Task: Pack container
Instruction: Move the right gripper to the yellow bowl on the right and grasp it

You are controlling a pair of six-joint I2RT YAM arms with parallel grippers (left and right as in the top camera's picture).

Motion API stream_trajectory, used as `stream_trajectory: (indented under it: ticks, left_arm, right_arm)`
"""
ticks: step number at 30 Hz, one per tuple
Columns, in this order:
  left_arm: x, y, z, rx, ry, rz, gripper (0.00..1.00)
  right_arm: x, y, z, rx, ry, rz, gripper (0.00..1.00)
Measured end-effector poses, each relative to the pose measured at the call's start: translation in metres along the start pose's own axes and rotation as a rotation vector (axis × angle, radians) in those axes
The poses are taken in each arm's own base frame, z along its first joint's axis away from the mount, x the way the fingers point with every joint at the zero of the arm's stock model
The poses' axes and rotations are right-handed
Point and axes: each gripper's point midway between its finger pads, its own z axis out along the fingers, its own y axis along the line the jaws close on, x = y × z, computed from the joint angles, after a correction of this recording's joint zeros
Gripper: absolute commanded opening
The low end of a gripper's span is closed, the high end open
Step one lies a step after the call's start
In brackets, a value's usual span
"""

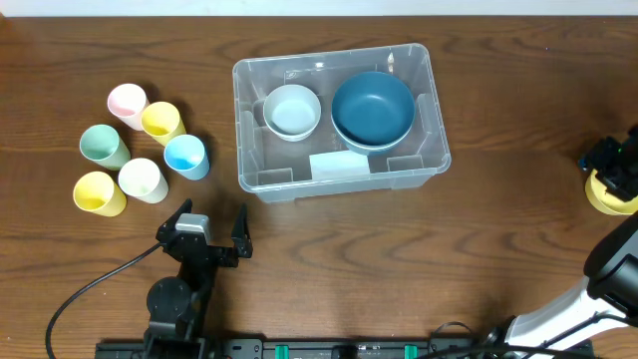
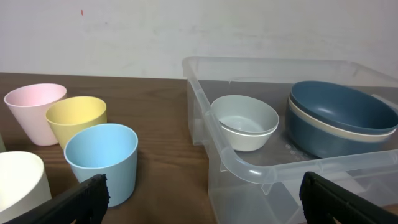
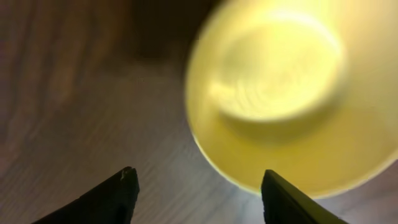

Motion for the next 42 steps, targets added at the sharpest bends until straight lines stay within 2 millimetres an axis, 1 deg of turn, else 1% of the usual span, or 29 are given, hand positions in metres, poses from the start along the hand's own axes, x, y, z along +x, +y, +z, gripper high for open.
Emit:
stream_trajectory:
  ticks: [5,10,12,17,19,22,24,29,33,34,37,39,41,42]
  left_arm:
    - [0.000,0.000,0.000,0.000,0.000,0.000,0.98]
    - [0.000,0.000,0.000,0.000,0.000,0.000,0.98]
    - [0.000,0.000,0.000,0.000,0.000,0.000,0.98]
    - [0.000,0.000,0.000,0.000,0.000,0.000,0.98]
    - [0.000,0.000,0.000,0.000,0.000,0.000,0.98]
    - [0.000,0.000,0.000,0.000,0.000,0.000,0.98]
    - [0.000,0.000,0.000,0.000,0.000,0.000,0.98]
    - [0.000,0.000,0.000,0.000,0.000,0.000,0.98]
    - [0.000,0.000,0.000,0.000,0.000,0.000,0.98]
    - [0.000,0.000,0.000,0.000,0.000,0.000,0.98]
    - [0.000,0.000,0.000,0.000,0.000,0.000,0.98]
    - [0.000,0.000,0.000,0.000,0.000,0.000,0.98]
    - [0.000,0.000,0.000,0.000,0.000,0.000,0.98]
    - [0.000,0.000,0.000,0.000,0.000,0.000,0.98]
  right_arm:
    - [-0.011,0.004,0.000,-0.017,-0.046,-0.076,0.53]
    - [-0.015,0.004,0.003,-0.018,-0.059,-0.102,0.44]
    - [-0.014,0.004,0.009,-0.017,-0.046,-0.108,0.40]
    - [-0.005,0.003,0.033,-0.015,0.011,-0.112,0.35]
    - [-0.003,0.003,0.040,-0.015,0.026,-0.114,0.27]
    - [-0.003,0.003,0.043,-0.015,0.027,-0.119,0.15]
    - [-0.004,0.004,0.043,-0.016,0.021,-0.114,0.02]
    - [-0.007,0.001,0.039,0.003,0.006,-0.110,0.01]
    - [-0.007,0.007,0.039,-0.001,0.002,-0.124,0.01]
    - [-0.007,0.012,0.039,-0.004,0.002,-0.135,0.01]
    - [-0.001,0.037,0.034,-0.020,0.014,-0.191,0.01]
    - [0.003,0.063,0.026,-0.048,0.022,-0.244,0.01]
    - [0.008,0.094,0.016,-0.082,0.031,-0.306,0.01]
    - [0.011,0.116,0.007,-0.102,0.030,-0.351,0.01]
